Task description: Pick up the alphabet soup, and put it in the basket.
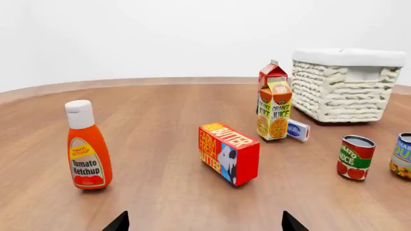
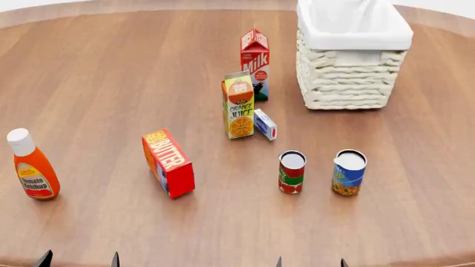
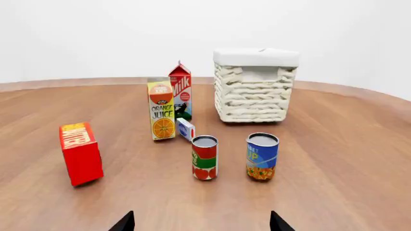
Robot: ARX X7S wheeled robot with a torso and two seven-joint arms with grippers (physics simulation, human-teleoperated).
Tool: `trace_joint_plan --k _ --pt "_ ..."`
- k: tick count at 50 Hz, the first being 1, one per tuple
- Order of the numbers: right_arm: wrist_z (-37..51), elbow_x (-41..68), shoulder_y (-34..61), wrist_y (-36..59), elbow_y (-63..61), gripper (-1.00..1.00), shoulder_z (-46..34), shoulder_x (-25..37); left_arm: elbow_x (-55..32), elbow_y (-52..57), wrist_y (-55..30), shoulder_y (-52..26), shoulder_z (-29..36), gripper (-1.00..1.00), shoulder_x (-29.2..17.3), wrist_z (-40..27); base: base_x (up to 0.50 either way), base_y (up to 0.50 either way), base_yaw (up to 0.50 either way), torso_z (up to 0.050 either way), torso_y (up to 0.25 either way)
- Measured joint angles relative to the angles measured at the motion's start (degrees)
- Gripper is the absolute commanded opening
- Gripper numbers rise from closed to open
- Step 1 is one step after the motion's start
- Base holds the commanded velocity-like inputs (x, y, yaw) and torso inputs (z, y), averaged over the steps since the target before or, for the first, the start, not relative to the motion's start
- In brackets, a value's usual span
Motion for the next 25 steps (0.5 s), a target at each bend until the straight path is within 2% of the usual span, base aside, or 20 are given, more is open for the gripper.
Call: trace_joint_plan --k 25 --pt "3.8 4.3 -1.3 -0.2 -3.1 1.0 -2.0 2.9 -3.5 1.7 0.4 0.6 2.5 1.0 -2.9 -3.5 0.0 0.0 0.0 0.0 0.0"
